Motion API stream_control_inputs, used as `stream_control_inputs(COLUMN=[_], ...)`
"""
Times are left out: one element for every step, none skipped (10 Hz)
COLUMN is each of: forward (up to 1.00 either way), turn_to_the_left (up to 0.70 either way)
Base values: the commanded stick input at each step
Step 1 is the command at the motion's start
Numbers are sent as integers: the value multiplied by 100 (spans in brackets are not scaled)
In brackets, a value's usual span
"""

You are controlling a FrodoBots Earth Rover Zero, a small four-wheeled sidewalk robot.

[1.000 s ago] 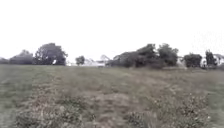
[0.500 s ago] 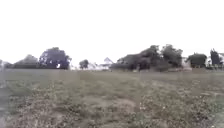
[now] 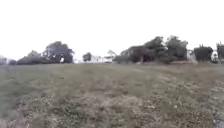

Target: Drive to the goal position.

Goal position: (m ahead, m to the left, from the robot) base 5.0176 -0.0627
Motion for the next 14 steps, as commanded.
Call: stream_control_inputs(forward=[50,50,50,50,50,50,50,50,50,50,50,50,50,50], turn_to_the_left=[0,0,0,0,0,0,0,0,0,-19,-27,-36,-50,-50])
